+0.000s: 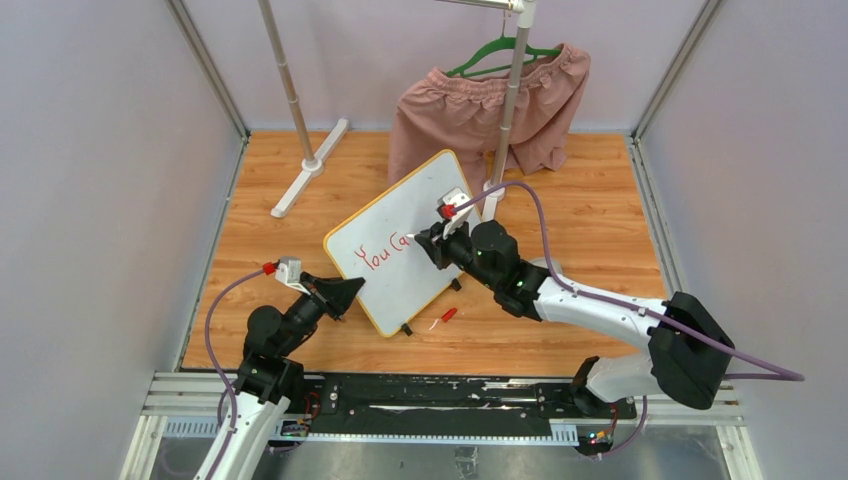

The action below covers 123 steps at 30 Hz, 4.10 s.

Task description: Write a sentence on the whiteboard

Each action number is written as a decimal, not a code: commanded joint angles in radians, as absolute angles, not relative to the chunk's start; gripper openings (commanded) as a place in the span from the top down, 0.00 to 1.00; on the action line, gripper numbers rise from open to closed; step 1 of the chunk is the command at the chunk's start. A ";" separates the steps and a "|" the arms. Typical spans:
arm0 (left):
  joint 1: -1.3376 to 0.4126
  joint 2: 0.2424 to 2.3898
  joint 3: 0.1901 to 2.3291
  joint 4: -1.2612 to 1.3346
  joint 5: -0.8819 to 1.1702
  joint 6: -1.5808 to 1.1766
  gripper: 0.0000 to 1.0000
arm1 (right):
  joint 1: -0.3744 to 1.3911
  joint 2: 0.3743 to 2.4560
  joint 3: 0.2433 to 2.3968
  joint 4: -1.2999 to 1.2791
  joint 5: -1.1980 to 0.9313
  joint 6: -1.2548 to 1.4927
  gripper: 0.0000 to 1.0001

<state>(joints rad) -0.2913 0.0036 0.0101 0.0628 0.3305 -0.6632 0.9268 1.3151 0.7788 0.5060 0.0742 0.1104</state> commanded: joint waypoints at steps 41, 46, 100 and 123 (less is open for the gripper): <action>-0.302 -0.063 -0.050 -0.015 0.333 -0.605 1.00 | 0.917 1.317 0.762 0.541 0.076 0.122 1.00; -0.302 -0.063 -0.049 -0.015 0.334 -0.605 1.00 | 0.917 1.326 0.790 0.540 0.081 0.117 1.00; -0.302 -0.063 -0.051 -0.013 0.334 -0.604 1.00 | 0.891 1.230 0.792 0.482 0.102 0.112 1.00; -0.307 -0.063 -0.051 -0.017 0.325 -0.604 1.00 | 0.829 1.184 0.679 0.605 0.120 0.139 1.00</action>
